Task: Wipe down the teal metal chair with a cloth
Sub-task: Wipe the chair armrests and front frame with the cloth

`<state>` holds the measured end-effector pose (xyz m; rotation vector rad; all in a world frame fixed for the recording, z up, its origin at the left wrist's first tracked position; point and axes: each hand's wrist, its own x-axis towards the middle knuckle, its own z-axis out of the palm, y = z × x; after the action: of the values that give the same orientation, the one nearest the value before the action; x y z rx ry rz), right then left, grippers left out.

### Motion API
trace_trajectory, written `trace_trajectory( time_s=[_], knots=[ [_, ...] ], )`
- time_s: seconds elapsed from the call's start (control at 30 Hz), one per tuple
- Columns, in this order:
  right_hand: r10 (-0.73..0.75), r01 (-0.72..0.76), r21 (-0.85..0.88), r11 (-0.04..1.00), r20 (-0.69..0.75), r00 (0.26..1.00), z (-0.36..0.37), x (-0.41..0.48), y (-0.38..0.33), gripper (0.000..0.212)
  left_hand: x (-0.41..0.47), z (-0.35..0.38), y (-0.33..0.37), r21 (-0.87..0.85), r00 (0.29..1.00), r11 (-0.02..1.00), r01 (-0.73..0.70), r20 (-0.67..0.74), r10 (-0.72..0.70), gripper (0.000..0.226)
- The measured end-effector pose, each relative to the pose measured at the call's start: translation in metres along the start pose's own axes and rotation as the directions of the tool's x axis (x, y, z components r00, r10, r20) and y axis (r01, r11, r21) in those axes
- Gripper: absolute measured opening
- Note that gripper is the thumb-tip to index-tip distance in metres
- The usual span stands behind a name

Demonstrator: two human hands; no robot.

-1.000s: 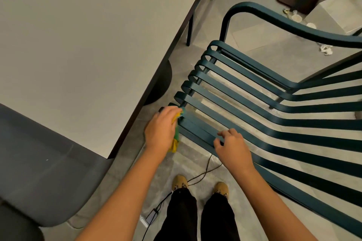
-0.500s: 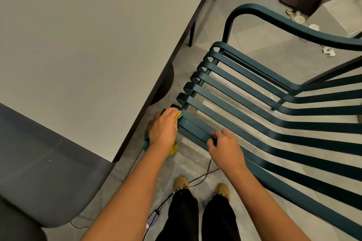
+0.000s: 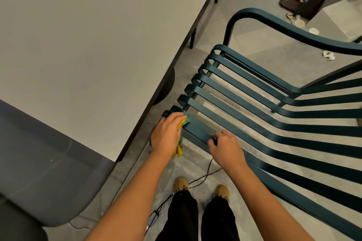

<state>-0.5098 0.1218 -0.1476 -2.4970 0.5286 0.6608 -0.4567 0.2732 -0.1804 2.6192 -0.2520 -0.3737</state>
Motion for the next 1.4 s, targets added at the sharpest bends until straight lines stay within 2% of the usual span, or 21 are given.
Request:
trace_trajectory(
  time_s=[0.17,0.27,0.37,0.5,0.6,0.7,0.8,0.9,0.97,1.03,1.13,1.2,1.27,1.33,1.4],
  knots=[
    [-0.005,0.005,-0.005,1.000,-0.017,1.000,0.002,0.003,0.002,0.031,0.016,-0.001,-0.011,-0.216,0.992,0.968,0.128,0.015,-0.127,0.033],
    [-0.007,0.007,-0.004,1.000,-0.029,1.000,0.005,0.005,0.003,0.032,0.022,-0.001,-0.018,-0.145,0.989,0.980,0.138,-0.029,-0.144,0.029],
    [-0.004,0.004,0.000,1.000,-0.033,0.999,0.007,0.006,0.002,0.032,0.028,0.000,-0.024,-0.148,0.982,0.972,0.181,-0.020,-0.185,0.028],
    [-0.010,0.010,0.002,1.000,-0.045,0.999,0.009,0.007,0.004,0.032,0.035,-0.003,-0.026,-0.212,0.911,0.886,0.412,0.084,-0.404,0.030],
    [-0.009,0.011,0.027,1.000,-0.050,0.999,0.008,0.007,0.004,0.032,0.034,-0.008,-0.025,-0.295,0.883,0.834,0.466,0.098,-0.459,0.031],
    [-0.043,0.062,0.129,0.990,-0.143,0.989,0.006,0.008,-0.001,0.032,0.018,-0.011,-0.024,-0.427,0.884,0.783,0.453,0.099,-0.457,0.031],
    [-0.093,0.169,0.356,0.919,-0.219,0.971,-0.001,0.009,-0.019,0.029,-0.006,-0.016,-0.017,-0.537,0.921,0.750,0.385,0.169,-0.351,0.037],
    [-0.191,0.153,0.571,0.807,0.008,0.981,-0.010,0.014,-0.039,0.034,-0.026,-0.019,-0.009,-0.510,0.959,0.815,0.275,0.210,-0.192,0.055],
    [-0.294,0.173,0.519,0.837,0.160,0.942,-0.012,0.018,-0.047,0.043,-0.032,-0.017,-0.011,-0.517,0.969,0.826,0.225,0.208,-0.134,0.066],
    [-0.368,0.274,0.341,0.899,0.253,0.895,-0.015,0.023,-0.053,0.050,-0.034,-0.019,-0.013,-0.526,0.972,0.825,0.208,0.206,-0.113,0.069],
    [-0.441,0.444,0.057,0.894,0.282,0.852,-0.016,0.031,-0.058,0.036,-0.033,-0.026,-0.016,-0.510,0.972,0.834,0.212,0.195,-0.127,0.063],
    [-0.448,0.468,-0.023,0.883,0.251,0.858,-0.016,0.033,-0.061,0.025,-0.031,-0.031,-0.022,-0.525,0.942,0.795,0.304,0.288,-0.170,0.052],
    [-0.431,0.440,0.005,0.898,0.216,0.876,-0.015,0.032,-0.063,0.021,-0.031,-0.035,-0.032,-0.484,0.917,0.799,0.356,0.345,-0.200,0.035],
    [-0.371,0.358,0.101,0.928,0.183,0.910,-0.012,0.029,-0.064,0.019,-0.033,-0.041,-0.036,-0.475,0.913,0.796,0.374,0.338,-0.227,0.025],
    [-0.249,0.205,0.273,0.940,0.139,0.958,-0.004,0.026,-0.065,0.014,-0.031,-0.043,-0.038,-0.572,0.895,0.693,0.439,0.344,-0.284,0.022]
  ],
)
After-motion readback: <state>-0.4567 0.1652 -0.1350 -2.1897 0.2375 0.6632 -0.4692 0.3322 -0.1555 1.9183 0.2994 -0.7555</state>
